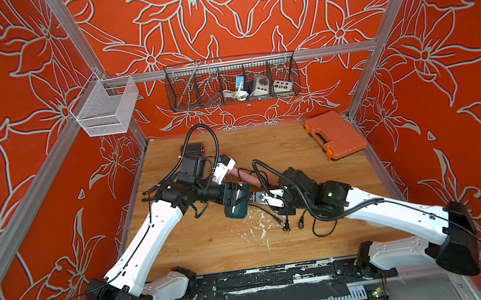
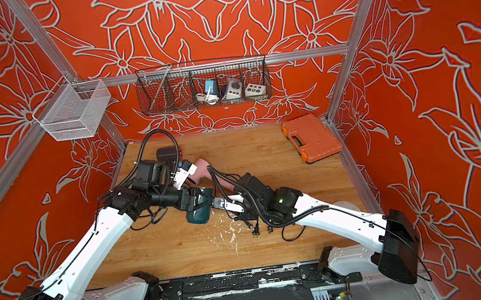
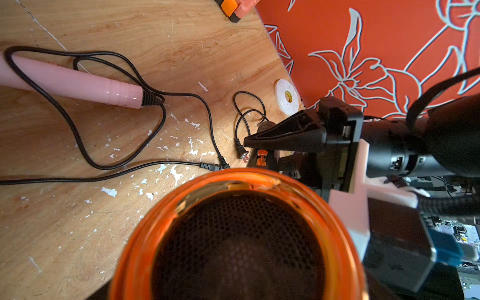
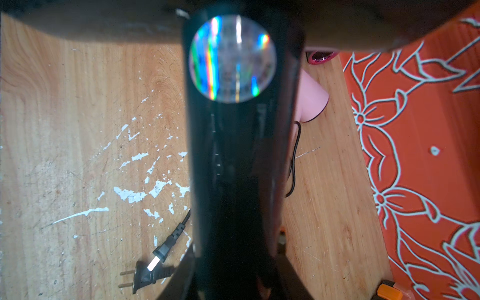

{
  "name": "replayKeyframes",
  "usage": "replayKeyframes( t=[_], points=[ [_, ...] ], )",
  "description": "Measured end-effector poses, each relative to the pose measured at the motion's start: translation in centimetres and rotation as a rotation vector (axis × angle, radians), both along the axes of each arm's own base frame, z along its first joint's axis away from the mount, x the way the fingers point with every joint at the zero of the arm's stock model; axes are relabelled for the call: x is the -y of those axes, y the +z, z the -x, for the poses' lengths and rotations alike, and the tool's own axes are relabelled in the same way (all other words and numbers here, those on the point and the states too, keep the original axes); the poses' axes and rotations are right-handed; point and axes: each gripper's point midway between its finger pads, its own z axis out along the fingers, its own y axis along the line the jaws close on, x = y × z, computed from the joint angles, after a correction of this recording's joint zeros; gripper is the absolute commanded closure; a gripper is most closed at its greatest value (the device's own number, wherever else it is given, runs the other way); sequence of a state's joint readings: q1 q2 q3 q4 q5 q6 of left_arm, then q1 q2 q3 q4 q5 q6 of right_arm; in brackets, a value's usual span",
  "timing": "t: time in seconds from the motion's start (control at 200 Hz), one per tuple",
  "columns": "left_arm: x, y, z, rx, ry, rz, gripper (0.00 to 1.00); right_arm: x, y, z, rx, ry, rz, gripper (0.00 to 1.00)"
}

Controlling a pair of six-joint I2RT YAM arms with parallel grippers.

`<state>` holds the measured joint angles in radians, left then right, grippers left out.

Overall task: Wrap the cord around the hair dryer
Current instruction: Pick up the hair dryer from the center of the board.

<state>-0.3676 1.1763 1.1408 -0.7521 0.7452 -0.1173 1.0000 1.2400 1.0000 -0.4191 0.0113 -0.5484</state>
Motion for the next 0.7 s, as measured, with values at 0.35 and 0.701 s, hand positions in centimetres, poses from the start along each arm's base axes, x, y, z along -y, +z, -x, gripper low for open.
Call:
replayKeyframes(
  t=[0.35,0.701],
  points=[
    [0.57,-0.77,0.17,-0.013,-0.014,-0.026,0.26,0.04,0.05,-0.21,0.016,-0.012,0.008,1.00],
    [0.81,-0.89,-0.26,-0.010,-0.018,-0.038,1.00,0.37,0.00,-0.56,0.029,-0.032,0.021,1.00]
  ],
)
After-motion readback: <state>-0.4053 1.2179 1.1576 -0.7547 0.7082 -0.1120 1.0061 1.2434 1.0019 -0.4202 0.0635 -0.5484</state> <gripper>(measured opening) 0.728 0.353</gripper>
